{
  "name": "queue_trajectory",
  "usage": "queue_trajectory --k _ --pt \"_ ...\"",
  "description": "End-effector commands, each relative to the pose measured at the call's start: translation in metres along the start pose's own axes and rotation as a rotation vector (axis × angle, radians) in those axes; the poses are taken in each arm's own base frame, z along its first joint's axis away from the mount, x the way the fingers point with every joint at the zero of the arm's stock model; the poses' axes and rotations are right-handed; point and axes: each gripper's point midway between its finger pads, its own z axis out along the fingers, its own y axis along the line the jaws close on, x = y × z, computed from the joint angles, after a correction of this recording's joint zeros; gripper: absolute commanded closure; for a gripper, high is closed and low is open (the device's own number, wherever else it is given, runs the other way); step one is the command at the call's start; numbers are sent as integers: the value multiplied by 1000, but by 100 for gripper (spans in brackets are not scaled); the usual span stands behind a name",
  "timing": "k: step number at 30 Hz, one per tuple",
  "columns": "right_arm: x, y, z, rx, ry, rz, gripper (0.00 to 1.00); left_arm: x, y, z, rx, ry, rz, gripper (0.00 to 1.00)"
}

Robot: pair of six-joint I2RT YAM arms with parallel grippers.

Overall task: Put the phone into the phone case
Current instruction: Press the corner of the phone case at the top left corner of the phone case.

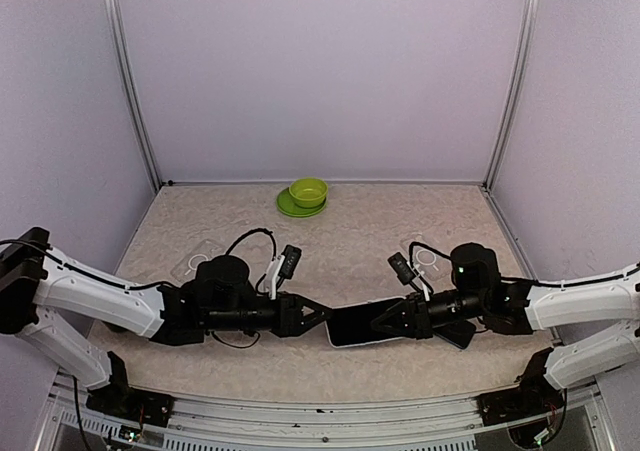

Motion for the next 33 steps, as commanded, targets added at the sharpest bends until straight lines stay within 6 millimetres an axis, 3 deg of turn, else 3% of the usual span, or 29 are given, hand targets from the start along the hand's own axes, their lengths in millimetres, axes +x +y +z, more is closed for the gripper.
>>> queue_trajectory --k 1,8,14,23,33 --pt "-32 27 -5 -67 -85 -99 100 -1 11 -5 -55 -15 3 63" --pt "-34 32 -7 -89 -97 -107 100 10 21 2 -76 13 -14 62" --pt "-33 33 -7 -94 -98 -106 100 19 17 12 -41 44 -15 64" --pt "-29 30 -6 -89 -94 -110 100 20 14 11 3 37 -40 100" --pt "-25 29 -9 -101 -88 -120 100 14 18 -7 56 -4 -92 100"
